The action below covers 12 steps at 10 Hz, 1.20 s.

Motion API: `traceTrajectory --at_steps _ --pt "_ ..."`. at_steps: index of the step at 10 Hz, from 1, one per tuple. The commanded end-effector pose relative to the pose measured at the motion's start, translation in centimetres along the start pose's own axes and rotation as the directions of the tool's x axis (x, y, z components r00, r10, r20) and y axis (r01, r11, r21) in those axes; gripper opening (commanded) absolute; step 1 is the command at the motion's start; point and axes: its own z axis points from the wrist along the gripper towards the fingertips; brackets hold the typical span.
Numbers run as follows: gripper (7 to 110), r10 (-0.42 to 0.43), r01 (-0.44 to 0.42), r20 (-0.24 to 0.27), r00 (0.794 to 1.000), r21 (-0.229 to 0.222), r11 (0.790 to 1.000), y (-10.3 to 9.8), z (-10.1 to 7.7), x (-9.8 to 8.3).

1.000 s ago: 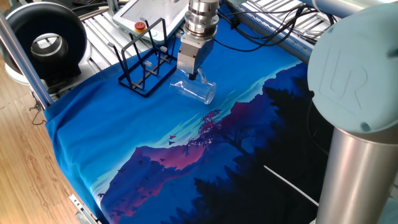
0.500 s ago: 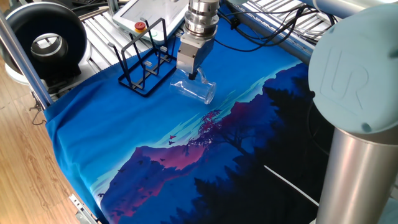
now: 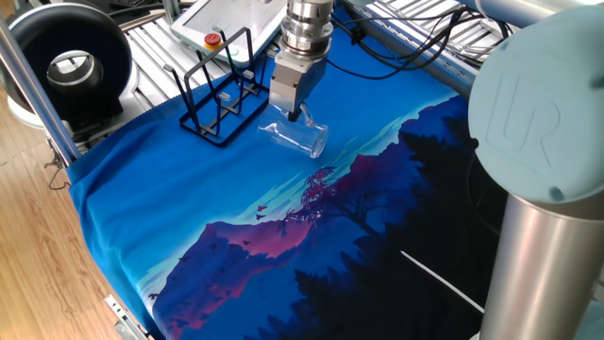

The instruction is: Put the cup on the cup rack

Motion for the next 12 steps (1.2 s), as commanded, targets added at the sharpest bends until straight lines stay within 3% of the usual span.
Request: traceTrajectory --at_steps 1,7,8,12 --pt "22 0.013 -0.013 0.002 1.0 -0.009 1.0 0.2 -0.4 0.3" --pt "22 0.031 -0.03 0.079 0.996 -0.006 1.0 0.1 -1.2 -0.6" --pt "7 0.028 -0.027 0.099 0.995 -0.006 1.0 -0.1 -1.3 -0.8" --pt "7 0.012 -0.013 0.121 0.993 0.001 1.0 -0.5 -1.5 -0.6"
